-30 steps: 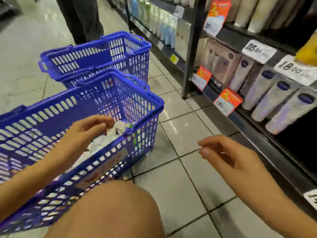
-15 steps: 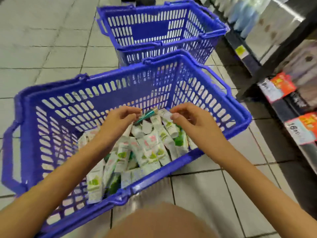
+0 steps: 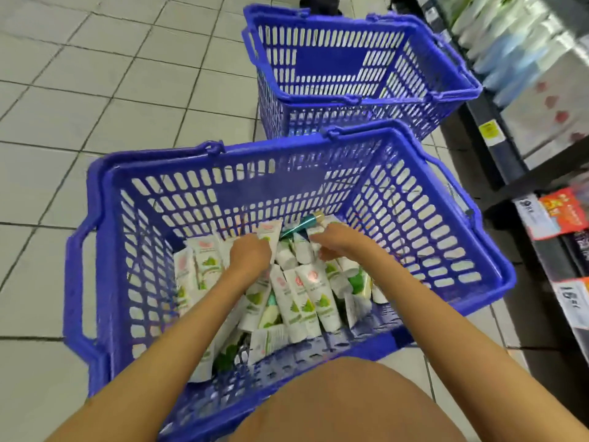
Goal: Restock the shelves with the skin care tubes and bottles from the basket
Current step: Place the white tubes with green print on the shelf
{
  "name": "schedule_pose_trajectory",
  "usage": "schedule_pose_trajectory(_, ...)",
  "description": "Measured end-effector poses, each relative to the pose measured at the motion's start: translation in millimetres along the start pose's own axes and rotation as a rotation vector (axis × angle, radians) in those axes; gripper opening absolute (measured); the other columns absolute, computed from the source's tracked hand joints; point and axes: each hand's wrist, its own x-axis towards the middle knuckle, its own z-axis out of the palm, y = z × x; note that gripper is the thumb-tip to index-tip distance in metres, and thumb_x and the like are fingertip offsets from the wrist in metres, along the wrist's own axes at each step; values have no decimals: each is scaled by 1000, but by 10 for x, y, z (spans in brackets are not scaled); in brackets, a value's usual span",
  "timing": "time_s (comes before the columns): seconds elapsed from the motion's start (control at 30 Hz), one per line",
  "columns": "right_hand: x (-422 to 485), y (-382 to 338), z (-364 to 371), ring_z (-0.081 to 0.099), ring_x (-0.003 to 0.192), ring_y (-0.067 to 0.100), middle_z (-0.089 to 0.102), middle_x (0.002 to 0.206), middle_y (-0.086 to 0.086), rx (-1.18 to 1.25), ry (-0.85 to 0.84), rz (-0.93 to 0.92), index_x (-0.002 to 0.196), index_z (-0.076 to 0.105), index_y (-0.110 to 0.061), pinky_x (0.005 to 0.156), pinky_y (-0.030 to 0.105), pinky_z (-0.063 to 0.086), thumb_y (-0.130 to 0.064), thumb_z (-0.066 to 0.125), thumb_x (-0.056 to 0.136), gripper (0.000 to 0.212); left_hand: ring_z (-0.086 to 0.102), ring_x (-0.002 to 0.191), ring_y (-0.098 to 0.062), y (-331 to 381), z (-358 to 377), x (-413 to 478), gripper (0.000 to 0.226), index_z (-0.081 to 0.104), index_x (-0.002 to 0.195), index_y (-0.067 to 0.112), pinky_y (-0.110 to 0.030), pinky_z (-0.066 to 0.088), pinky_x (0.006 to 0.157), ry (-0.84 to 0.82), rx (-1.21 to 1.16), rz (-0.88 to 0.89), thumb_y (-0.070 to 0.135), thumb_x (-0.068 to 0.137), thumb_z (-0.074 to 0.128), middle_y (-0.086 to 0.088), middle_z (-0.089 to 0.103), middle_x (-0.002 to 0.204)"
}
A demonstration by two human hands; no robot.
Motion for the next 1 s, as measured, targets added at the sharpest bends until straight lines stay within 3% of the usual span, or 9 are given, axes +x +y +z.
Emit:
schedule_pose_trajectory(0.1,178,-21,195,48,57,20,50,67,9,-106,49,-3,98,46,-5,53,26,38,-27,43,97,22,48,119,-34,40,67,106,35,50,122,-6,-34,39,91,-7,-37,-53,14,97,36,-21,50,131)
schedule_pose_trajectory(0.23,316,22,360,56,107,33,58,120,20,-253,148,18,117,54,1,74,30,37,-37,43,96,45,52,114,-33,47,177,148,28,49,118,-2,-35,42,84,3,-12,-99,12,94,43,-19,54,125)
schedule_pose_trajectory(0.33,303,5,335,57,79,26,61,93,12,-197,125,37,90,53,-6,61,27,37,-35,51,93,30,54,111,-34,29,154,152,31,49,118,-2,-35,44,83,-15,-41,-82,15,91,50,-18,55,122)
schedule_pose_trajectory(0.4,242,-18,279,47,60,18,50,72,5,-23,61,94,84,46,-8,53,27,38,-33,56,91,28,56,109,-33,57,102,155,36,51,117,0,-34,45,81,-56,-105,-60,14,85,59,-17,58,119)
schedule_pose_trajectory(0.53,-158,-115,-32,50,54,13,55,68,4,714,-290,315,81,51,-11,47,22,46,-26,56,91,19,63,92,-28,330,-134,-23,27,60,106,2,-29,49,75,-193,-558,17,10,81,63,-17,64,106)
schedule_pose_trajectory(0.6,-442,-81,-287,54,60,15,58,71,5,952,-313,222,81,54,-10,59,28,53,-16,54,91,12,65,75,-16,520,-272,-223,14,61,98,8,-25,52,66,-271,-834,188,3,85,55,-12,68,95)
schedule_pose_trajectory(0.77,-1425,432,-865,60,75,15,65,75,1,1063,-141,-103,86,60,-14,72,26,54,-14,50,91,11,64,77,-10,1215,-297,-901,22,49,107,24,-30,55,76,-587,-1066,517,7,93,47,5,65,94)
schedule_pose_trajectory(0.93,-2544,1384,-1198,55,70,9,59,76,-3,1130,341,-236,88,59,-16,74,24,48,-28,54,78,15,64,64,-9,2197,240,-1762,31,41,125,4,-22,55,60,-972,-1094,662,1,95,35,-7,61,85)
schedule_pose_trajectory(1.0,-2995,1779,-1213,53,65,11,60,74,-1,1259,516,-227,92,57,-16,71,25,45,-29,49,84,17,63,72,-17,2498,544,-2170,34,39,130,1,-27,54,66,-1130,-1027,708,7,97,34,-13,62,91)
